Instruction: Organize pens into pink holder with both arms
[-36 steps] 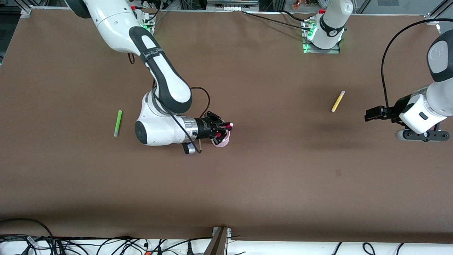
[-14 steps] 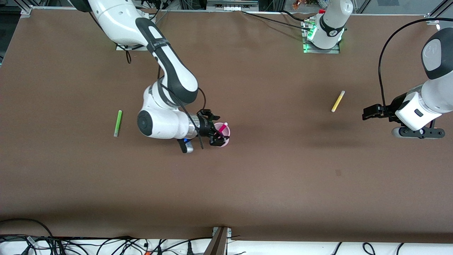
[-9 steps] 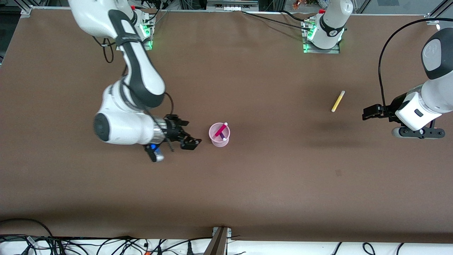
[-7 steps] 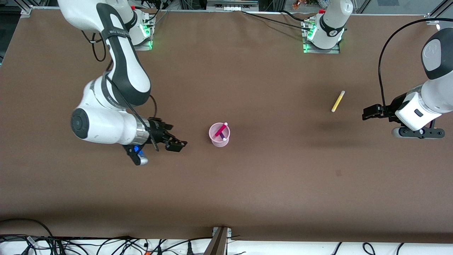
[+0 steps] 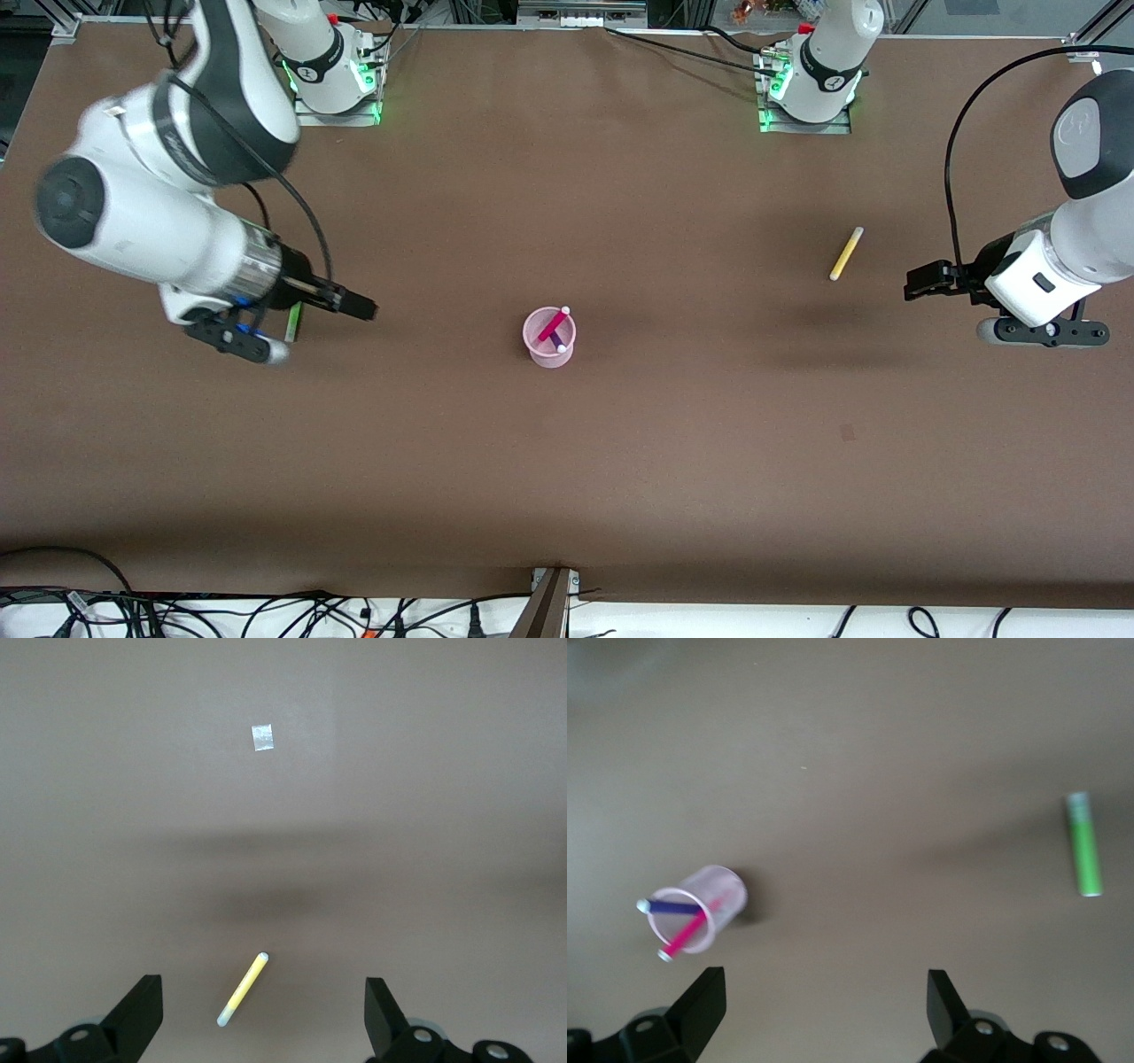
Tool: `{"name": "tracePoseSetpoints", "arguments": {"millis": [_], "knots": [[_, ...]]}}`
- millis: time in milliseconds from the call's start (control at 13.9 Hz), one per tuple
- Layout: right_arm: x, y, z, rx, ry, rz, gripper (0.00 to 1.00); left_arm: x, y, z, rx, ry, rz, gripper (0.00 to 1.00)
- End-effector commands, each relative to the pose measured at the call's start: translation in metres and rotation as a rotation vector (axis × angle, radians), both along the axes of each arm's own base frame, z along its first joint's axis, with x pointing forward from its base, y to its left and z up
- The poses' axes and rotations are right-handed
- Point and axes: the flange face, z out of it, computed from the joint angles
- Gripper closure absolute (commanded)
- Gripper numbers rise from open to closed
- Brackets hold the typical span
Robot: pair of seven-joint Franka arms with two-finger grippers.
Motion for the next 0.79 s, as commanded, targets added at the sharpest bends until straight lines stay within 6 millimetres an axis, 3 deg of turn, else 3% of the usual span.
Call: {"name": "tracePoseSetpoints", "arguments": {"millis": [0, 361, 577, 722], "knots": [[-0.027, -0.023, 0.027, -0.046, -0.006, 0.112, 0.0, -0.004, -0.001, 0.003, 0.021, -0.01, -0.013, 0.0], [-0.055, -0.054, 0.076, -0.076, -0.031, 0.259, 0.0, -0.004, -0.001, 0.003, 0.021, -0.01, -0.013, 0.0], [-0.059, -0.11, 0.082, -0.067, -0.05, 0.365, 0.0, -0.004, -0.001, 0.003, 0.021, -0.009, -0.013, 0.0], [-0.068, -0.136, 0.088, -0.056, -0.057, 0.353, 0.0, -0.004, -0.001, 0.002, 0.021, -0.007, -0.013, 0.0]]}}
